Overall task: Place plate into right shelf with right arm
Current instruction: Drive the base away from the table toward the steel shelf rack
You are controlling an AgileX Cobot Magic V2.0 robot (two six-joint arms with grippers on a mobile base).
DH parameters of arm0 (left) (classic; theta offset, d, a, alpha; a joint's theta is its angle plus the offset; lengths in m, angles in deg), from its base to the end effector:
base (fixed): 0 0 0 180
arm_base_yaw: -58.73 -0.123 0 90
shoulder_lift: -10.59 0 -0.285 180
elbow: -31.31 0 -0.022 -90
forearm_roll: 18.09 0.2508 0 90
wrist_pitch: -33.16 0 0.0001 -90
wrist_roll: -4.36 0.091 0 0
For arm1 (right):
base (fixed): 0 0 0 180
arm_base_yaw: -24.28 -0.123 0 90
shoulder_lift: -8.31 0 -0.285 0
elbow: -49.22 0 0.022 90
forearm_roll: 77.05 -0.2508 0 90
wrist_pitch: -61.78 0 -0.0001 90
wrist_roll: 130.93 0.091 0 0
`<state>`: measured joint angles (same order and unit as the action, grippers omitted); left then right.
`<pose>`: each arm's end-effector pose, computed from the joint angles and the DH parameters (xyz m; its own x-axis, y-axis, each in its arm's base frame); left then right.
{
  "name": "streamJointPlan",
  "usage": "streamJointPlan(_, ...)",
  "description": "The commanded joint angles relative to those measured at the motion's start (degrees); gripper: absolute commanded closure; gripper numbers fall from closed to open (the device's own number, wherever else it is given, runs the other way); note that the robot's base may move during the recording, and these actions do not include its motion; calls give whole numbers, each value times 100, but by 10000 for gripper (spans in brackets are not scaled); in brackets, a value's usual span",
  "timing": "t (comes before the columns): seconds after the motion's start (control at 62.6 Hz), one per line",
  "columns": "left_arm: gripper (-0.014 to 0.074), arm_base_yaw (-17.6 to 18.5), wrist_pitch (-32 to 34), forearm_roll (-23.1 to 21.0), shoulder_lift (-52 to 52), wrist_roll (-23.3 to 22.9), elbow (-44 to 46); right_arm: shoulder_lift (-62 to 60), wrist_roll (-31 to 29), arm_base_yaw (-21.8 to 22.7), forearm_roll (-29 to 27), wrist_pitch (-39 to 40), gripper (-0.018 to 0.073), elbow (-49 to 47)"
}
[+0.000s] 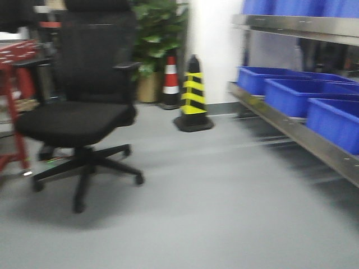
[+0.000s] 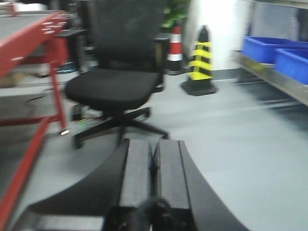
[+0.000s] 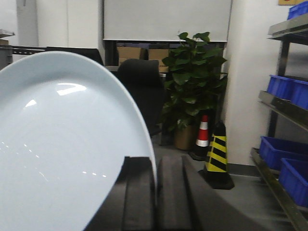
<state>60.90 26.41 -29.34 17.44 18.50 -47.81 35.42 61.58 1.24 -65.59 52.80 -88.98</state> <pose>0.0564 -0.0042 0.1924 -0.0420 0.0534 -0.9977 0.0630 0.9967 0.0507 0.0575 0.0214 0.3829 0.1883 0.1026 -0.9768 -0.3673 0.9297 0.0268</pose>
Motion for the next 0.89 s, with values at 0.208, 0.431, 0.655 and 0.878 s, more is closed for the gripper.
streamJointPlan(0.208, 643, 17, 488, -22, -57, -14, -48, 31, -37, 13, 53, 516, 505, -172)
streamJointPlan(0.431, 643, 17, 488, -22, -57, -14, -48, 31, -37, 13, 53, 516, 505, -172)
streamJointPlan(0.655, 643, 17, 488, -22, -57, -14, -48, 31, -37, 13, 53, 516, 505, -172)
streamJointPlan(0.878, 643, 38, 488, -22, -57, -14, -48, 31, -37, 13, 53, 516, 505, -172)
